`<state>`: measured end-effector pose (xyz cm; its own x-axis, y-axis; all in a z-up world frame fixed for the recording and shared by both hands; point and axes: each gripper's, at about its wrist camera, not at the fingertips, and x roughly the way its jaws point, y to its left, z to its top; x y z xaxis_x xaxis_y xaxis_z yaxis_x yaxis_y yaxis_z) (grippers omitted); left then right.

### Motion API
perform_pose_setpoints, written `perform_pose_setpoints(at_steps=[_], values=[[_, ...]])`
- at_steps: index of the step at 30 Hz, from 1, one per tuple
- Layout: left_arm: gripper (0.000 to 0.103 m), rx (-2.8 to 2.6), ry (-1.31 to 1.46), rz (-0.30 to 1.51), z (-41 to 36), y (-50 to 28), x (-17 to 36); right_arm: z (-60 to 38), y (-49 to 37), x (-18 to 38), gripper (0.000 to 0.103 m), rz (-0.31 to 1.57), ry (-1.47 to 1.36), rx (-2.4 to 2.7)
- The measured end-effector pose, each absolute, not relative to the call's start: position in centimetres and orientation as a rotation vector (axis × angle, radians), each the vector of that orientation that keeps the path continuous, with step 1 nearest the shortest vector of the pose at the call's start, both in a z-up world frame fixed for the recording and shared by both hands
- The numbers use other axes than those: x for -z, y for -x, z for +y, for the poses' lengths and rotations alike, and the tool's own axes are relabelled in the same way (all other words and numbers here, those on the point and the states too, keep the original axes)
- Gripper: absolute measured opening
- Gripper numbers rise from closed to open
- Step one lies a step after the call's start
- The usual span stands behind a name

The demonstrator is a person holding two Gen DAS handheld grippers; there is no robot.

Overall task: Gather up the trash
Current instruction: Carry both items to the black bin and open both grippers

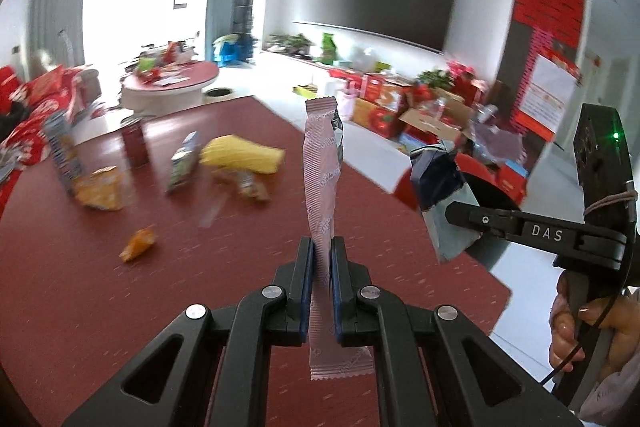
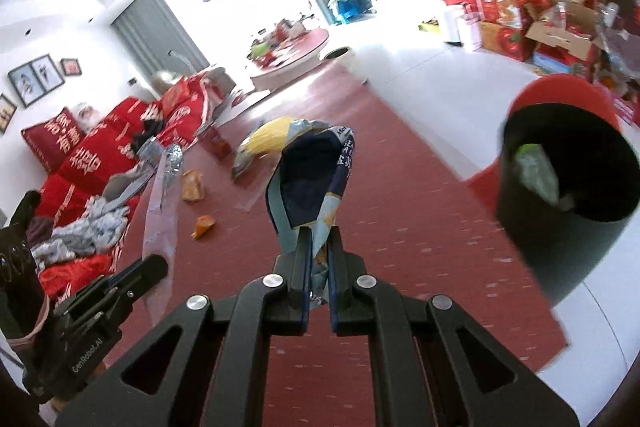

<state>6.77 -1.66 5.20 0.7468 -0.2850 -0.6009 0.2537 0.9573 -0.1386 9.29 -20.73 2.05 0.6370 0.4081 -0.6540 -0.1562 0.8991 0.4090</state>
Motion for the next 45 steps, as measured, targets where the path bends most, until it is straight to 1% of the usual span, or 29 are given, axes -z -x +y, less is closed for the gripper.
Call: perform_pose_setpoints(at_steps=[13, 20, 26, 30, 36, 45], values=[[0.103, 0.504, -0.122, 0.69, -16.4, -12.2, -6.7, -33.5, -8.5, -2.0, 0.008, 0.761, -0.43, -0.109], [0.103, 0.58, -0.224, 0.724, -24.8, -15.7, -5.5, -38.4, -9.2, -1.3, 0.008, 0.755, -0.465, -0.028], [0.103, 0.601, -0.295, 0.757, -29.8, -18.7, -4.0, -40.8, -10.6, -0.4, 0.008, 0.767, -0.479, 0.003], [0.103, 0.581, -0.35, 0.79, -32.2, -20.4, -2.5, -41.4, -11.5, 0.2, 0.008, 0.786, -0.483, 0.012], [0.103, 0.577, -0.355, 0.841, -33.5, -21.6, -0.9, -41.9, -12.6, 1.1, 0.008, 0.801, -0.495, 0.014], [0.103, 0.559, -0.337, 0.87, -33.4, -23.4, -0.1, -42.7, -13.0, 1.4, 0.008, 0.805, -0.518, 0.028]])
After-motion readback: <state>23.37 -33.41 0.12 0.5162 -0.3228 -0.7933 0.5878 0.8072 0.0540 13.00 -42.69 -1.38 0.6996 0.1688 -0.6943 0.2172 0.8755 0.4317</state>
